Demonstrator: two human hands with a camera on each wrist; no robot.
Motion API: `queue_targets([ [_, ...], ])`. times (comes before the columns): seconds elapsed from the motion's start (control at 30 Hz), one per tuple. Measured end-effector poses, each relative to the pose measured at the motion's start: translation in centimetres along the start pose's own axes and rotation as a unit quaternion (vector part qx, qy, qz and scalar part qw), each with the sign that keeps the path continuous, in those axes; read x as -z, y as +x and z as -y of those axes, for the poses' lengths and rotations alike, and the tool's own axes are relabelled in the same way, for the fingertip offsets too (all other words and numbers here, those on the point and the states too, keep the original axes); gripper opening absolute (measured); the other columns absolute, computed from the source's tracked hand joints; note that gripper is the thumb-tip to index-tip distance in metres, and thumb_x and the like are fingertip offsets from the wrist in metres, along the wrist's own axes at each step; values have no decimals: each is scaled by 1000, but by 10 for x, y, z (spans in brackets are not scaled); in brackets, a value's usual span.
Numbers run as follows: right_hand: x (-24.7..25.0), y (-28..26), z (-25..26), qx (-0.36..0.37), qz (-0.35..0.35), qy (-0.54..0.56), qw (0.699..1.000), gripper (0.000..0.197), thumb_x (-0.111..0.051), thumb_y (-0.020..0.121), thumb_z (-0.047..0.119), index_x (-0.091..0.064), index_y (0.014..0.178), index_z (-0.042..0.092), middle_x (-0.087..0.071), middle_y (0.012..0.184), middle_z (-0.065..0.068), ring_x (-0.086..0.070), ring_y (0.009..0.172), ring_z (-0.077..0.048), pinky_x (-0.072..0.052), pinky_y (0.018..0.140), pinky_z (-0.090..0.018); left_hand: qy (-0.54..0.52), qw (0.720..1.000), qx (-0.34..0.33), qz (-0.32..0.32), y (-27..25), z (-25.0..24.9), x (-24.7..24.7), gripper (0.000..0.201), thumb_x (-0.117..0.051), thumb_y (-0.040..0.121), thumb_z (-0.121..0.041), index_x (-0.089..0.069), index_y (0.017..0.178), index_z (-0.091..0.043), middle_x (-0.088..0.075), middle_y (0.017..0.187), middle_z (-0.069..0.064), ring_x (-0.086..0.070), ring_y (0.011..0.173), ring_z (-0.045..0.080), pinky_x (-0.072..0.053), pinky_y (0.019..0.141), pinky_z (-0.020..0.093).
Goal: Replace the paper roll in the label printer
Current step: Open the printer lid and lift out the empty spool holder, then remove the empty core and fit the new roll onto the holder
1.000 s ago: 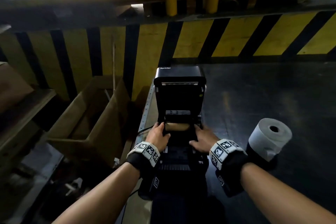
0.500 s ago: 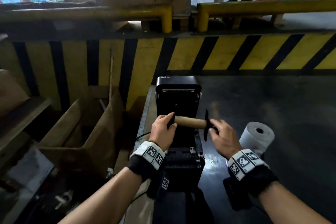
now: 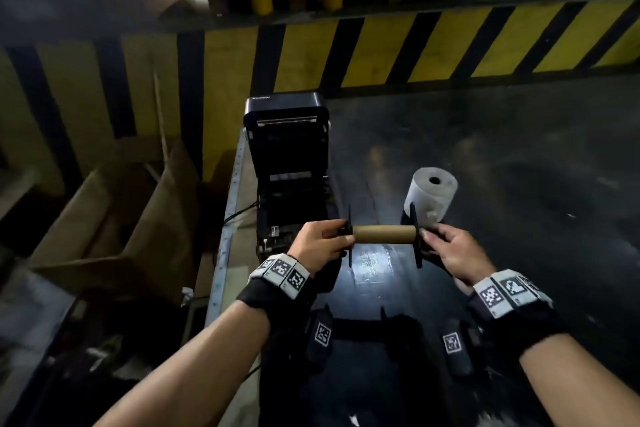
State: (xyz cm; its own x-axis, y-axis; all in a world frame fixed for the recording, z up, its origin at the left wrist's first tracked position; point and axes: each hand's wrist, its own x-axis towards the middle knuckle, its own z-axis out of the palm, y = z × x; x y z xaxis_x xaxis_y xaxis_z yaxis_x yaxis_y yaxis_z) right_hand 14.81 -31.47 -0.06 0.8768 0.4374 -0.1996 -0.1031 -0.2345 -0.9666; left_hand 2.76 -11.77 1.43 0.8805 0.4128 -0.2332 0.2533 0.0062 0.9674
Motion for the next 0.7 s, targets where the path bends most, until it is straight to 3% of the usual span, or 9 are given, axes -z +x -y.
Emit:
queue_targets([
  [0.07, 12, 2, -12, -24, 19, 14, 999, 21, -51, 91, 7, -64, 82, 20, -66, 81, -6, -67, 74, -13, -57, 70, -22, -41, 999, 28, 7, 1, 8, -11, 40, -60, 82, 7, -52, 121, 4, -60, 79, 4, -63, 52, -2, -50, 52, 11],
  [0.2, 43, 11, -32, -56, 49, 85, 994, 16, -45, 92, -1, -60, 91, 6, -71, 62, -1, -68, 56, -4, -53, 53, -12, -65, 996, 53, -8, 11, 23, -43, 43, -63, 80, 4, -52, 122, 4, -65, 86, 5, -67, 62, 3, -53, 68, 19],
  [0.37, 83, 31, -59, -78, 70, 116, 988, 15, -45, 92, -2, -58, 97, 2, -64, 81, -12, -68, 57, -4, -53, 55, -11, -39, 997, 64, -32, 17, 36, -88, 20, -62, 81, 3, -65, 100, -4, -65, 83, 4, -62, 72, 9, -54, 69, 17],
  [0.43, 99, 41, -71, -96, 61, 130, 985, 14, -45, 92, -2, -57, 97, 2, -64, 76, -11, -67, 55, -3, -53, 54, -11, -64, 992, 82, -70, 21, 46, -97, 27, -62, 82, 3, -61, 109, 3, -65, 85, 7, -62, 73, 12, -55, 71, 19],
  [0.5, 108, 50, -82, -109, 59, 121, 985, 13, -47, 91, 0, -59, 96, 1, -67, 67, -6, -67, 54, -4, -53, 54, -11, 4, 992, 84, -93, 23, 57, -98, 37, -66, 80, -2, -59, 116, 5, -68, 95, 12, -65, 83, 17, -55, 83, 30],
  [0.57, 110, 56, -87, -114, 74, 88, 987, 16, -48, 91, -1, -61, 85, 5, -67, 61, -3, -64, 49, -1, -51, 52, -9, 153, 981, 73, -99, 24, 70, -97, 37, -71, 77, -9, -64, 112, 0, -70, 101, 10, -65, 92, 19, -52, 94, 36],
  [0.63, 108, 57, -89, -111, 86, 68, 988, 20, -46, 90, -5, -59, 80, 6, -63, 57, -2, -60, 43, 1, -48, 47, -7, 274, 954, 77, -99, 23, 78, -98, 27, -70, 77, -13, -68, 103, -5, -72, 98, 10, -67, 94, 21, -52, 91, 33],
  [0.7, 103, 61, -88, -106, 106, 56, 987, 16, -46, 90, -6, -58, 86, 3, -61, 61, -5, -59, 42, 2, -47, 45, -6, 349, 930, 84, -77, 23, 85, -100, 22, -66, 78, -15, -66, 98, -4, -71, 97, 16, -66, 95, 29, -51, 85, 34],
])
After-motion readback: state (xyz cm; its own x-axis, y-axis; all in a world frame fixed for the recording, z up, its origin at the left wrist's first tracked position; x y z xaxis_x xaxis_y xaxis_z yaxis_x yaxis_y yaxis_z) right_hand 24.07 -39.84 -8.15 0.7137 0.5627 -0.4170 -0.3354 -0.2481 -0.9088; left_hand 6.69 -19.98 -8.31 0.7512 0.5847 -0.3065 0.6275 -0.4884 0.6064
